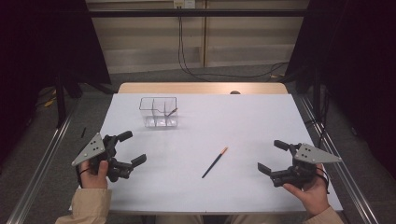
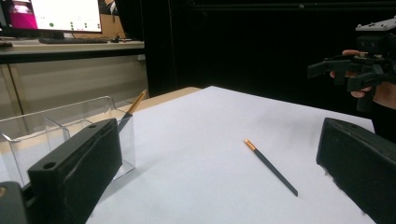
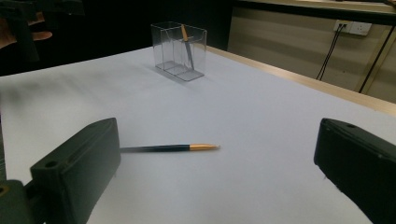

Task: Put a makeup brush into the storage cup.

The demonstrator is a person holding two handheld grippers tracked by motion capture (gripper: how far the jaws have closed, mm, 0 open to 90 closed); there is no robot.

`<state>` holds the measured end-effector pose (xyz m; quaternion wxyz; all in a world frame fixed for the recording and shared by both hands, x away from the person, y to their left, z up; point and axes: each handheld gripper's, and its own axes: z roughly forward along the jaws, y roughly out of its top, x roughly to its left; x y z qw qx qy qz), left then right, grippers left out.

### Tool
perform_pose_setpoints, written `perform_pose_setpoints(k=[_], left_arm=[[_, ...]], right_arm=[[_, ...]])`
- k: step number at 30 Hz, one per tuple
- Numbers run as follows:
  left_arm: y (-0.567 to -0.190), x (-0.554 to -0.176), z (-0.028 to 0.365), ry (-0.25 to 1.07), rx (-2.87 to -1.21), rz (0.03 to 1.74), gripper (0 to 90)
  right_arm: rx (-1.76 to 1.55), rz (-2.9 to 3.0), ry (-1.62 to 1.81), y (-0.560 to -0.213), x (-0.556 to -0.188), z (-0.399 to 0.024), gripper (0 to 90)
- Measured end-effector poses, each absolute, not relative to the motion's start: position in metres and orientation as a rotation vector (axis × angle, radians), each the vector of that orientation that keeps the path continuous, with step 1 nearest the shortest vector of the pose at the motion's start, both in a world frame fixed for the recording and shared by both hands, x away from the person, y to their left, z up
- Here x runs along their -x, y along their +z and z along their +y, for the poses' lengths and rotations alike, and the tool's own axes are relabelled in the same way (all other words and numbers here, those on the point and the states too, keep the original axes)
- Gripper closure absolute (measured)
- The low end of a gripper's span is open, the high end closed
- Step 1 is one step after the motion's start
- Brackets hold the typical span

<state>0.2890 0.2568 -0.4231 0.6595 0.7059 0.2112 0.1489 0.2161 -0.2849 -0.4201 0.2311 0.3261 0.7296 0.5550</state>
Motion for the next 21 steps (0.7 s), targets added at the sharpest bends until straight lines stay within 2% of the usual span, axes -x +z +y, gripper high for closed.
perform_pose_setpoints(k=[21], left_arm=[[-0.426,-0.289,0.253,0.314,-1.609,0.471,0.4]], right_arm=[[-0.937,2.011,1.507,-0.421,-0.232,-0.274,0.2]])
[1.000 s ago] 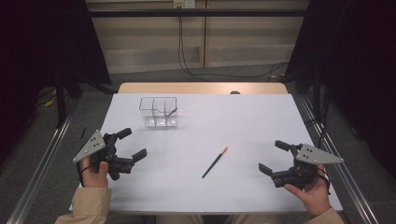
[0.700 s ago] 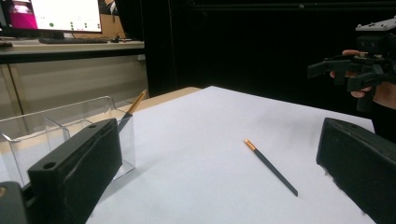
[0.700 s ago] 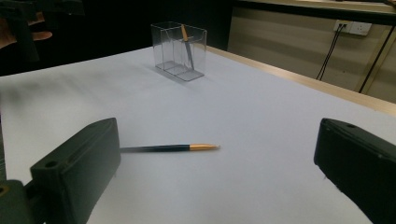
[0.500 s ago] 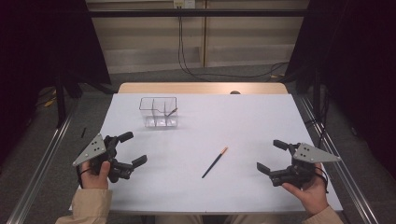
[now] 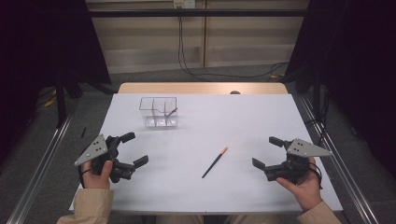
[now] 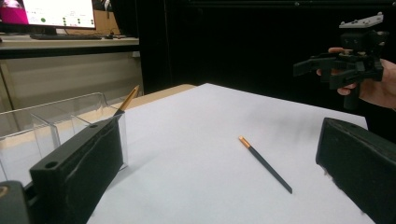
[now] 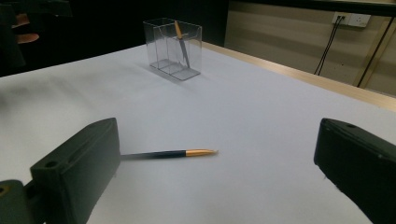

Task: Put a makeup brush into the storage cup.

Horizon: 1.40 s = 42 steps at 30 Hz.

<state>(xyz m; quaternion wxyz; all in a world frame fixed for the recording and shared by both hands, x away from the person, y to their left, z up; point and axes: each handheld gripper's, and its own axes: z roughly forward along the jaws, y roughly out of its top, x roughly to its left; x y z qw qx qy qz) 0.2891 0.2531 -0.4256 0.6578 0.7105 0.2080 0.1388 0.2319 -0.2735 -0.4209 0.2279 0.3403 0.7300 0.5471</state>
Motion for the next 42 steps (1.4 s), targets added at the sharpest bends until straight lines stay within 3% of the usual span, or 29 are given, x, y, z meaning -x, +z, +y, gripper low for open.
perform_pose_setpoints(k=[42], left_arm=[[-0.424,-0.29,0.253,0.319,-1.594,0.453,0.6]], right_arm=[[-0.958,1.983,1.556,-0.42,-0.28,-0.208,0.2]])
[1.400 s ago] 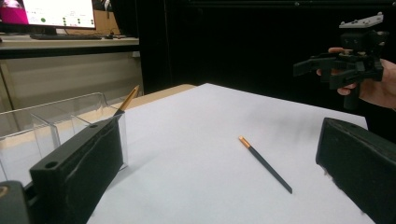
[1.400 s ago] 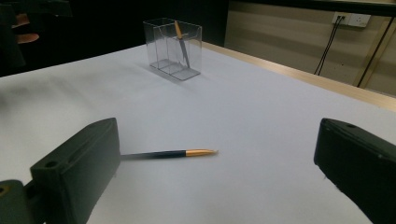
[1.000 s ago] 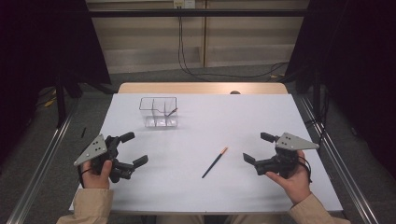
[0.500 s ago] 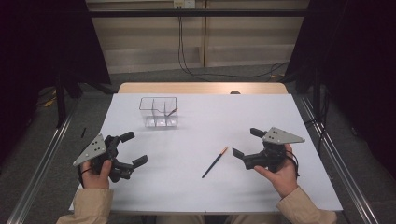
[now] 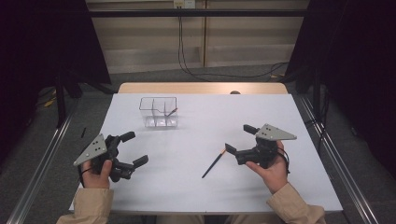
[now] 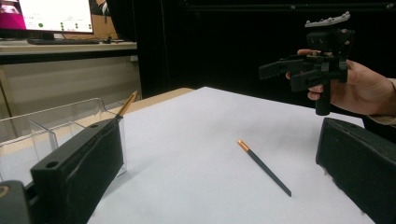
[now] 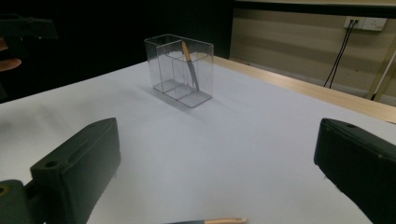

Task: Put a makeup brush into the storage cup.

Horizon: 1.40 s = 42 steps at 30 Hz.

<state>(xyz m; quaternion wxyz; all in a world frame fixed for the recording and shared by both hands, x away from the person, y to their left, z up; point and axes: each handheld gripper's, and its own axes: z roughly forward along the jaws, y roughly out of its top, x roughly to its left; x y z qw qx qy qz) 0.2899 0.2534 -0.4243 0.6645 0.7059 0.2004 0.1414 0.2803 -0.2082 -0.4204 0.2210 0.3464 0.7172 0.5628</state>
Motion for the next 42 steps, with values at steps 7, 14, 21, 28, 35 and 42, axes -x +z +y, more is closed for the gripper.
perform_pose_setpoints(k=[7,14,21,28,35,42], left_arm=[[-0.424,-0.29,0.253,0.321,-1.597,0.45,0.6],[-0.425,-0.291,0.253,0.305,-1.601,0.442,0.7],[-0.425,-0.291,0.253,0.314,-1.598,0.454,0.8],[-0.425,-0.292,0.254,0.315,-1.604,0.452,0.8],[-0.425,-0.292,0.253,0.309,-1.602,0.449,0.8],[-0.425,-0.292,0.254,0.315,-1.599,0.447,0.9]], right_arm=[[-0.959,1.968,1.566,-0.418,-0.285,-0.201,0.2],[-0.977,1.982,1.552,-0.421,-0.29,-0.194,0.3],[-0.977,1.992,1.548,-0.419,-0.298,-0.182,0.2],[-0.963,2.009,1.531,-0.414,-0.307,-0.168,0.3],[-0.991,2.039,1.497,-0.414,-0.315,-0.155,0.3],[-0.998,2.053,1.493,-0.414,-0.32,-0.148,0.3]])
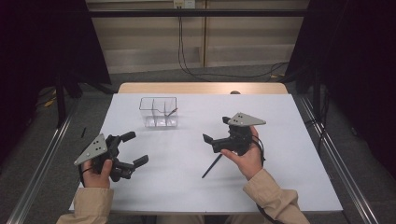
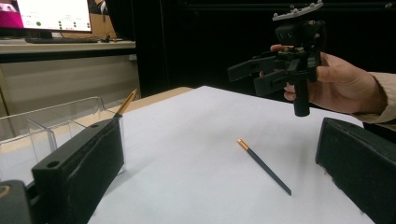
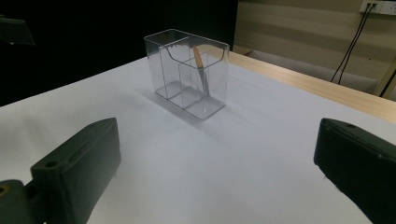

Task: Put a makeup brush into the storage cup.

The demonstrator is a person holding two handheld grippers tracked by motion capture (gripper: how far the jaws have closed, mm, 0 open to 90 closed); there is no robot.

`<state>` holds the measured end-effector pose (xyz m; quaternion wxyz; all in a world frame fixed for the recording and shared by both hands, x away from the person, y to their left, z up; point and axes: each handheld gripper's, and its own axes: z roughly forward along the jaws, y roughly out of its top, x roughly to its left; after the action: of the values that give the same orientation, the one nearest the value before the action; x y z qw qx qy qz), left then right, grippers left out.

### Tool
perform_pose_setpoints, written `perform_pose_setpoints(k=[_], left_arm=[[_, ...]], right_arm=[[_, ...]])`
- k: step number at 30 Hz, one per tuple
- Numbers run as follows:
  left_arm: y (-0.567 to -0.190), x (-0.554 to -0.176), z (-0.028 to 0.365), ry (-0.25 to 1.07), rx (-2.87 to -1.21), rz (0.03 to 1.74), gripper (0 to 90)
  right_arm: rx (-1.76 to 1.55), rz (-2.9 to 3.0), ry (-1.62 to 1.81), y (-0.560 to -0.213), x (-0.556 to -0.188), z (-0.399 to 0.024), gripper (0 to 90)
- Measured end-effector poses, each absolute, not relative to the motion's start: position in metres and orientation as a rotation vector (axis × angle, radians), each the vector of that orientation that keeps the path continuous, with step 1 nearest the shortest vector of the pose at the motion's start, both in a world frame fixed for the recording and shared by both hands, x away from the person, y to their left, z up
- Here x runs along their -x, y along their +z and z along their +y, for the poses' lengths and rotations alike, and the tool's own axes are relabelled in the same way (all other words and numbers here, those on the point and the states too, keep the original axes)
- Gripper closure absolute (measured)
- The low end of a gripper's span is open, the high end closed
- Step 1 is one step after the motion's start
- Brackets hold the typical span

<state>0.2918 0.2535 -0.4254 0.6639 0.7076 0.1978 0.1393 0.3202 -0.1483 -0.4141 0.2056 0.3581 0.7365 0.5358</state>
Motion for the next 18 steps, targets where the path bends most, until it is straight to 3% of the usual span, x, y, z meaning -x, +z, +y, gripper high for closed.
perform_pose_setpoints(k=[18], left_arm=[[-0.4255,-0.292,0.254,0.31,-1.607,0.445,0.9]], right_arm=[[-1.05,2.156,1.369,-0.4172,-0.3295,-0.1421,0.3]])
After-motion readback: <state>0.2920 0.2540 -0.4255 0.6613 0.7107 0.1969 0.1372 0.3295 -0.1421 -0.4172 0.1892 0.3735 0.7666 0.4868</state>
